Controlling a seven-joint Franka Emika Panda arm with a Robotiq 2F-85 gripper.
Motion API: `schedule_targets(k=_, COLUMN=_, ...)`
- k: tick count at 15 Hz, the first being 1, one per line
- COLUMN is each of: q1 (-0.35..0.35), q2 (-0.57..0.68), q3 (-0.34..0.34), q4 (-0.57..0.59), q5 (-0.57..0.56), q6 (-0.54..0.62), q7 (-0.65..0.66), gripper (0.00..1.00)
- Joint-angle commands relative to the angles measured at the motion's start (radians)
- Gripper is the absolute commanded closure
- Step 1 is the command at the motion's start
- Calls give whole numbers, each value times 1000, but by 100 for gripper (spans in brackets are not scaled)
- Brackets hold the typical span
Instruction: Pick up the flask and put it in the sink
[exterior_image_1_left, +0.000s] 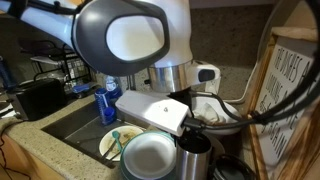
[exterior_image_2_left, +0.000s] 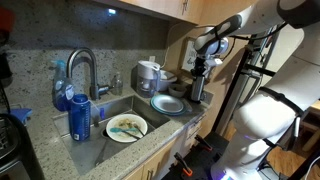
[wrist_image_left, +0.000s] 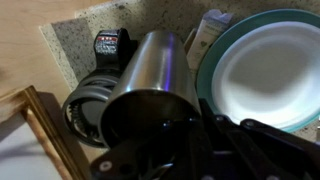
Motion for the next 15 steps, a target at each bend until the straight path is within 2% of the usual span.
schedule_targets(k=1, q1=32, q2=-55, q3=25, q4=39, q5=44, q6=-66, q7=-3, gripper=95)
schedule_targets(k=11, q1=186, q2=-10, q3=98, q4=108, q5=253, q6=-30, q7=-51, gripper=95)
schedule_targets(k=15, q1=224, q2=23, q3=123, q4=141, q5=323, q6=-44, q7=-82, gripper=95)
